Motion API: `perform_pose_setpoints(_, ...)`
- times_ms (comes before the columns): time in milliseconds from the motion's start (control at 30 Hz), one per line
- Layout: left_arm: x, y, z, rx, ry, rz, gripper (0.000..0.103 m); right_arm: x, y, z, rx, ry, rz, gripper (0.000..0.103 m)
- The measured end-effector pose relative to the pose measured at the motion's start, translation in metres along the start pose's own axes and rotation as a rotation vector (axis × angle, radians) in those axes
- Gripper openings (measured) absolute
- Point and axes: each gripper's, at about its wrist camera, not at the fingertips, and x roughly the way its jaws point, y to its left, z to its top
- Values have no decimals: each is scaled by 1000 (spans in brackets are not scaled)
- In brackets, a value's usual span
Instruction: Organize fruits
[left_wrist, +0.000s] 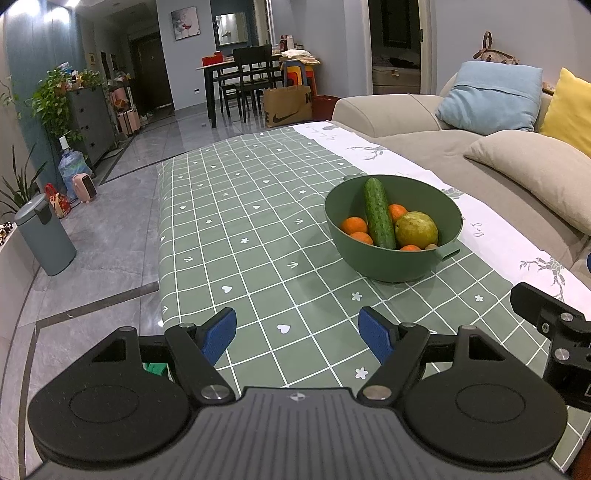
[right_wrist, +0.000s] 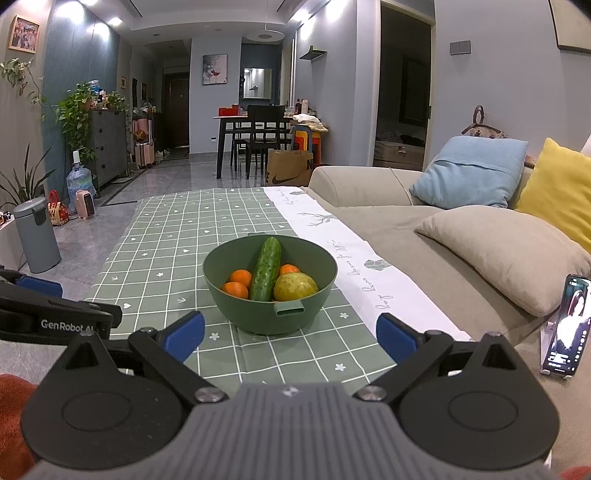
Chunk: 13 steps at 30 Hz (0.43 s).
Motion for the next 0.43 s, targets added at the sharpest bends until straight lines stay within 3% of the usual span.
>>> perform_pose_setpoints(433,-1,-2,1,-5,-9,1,88,0,0,-2,5,5,0,95)
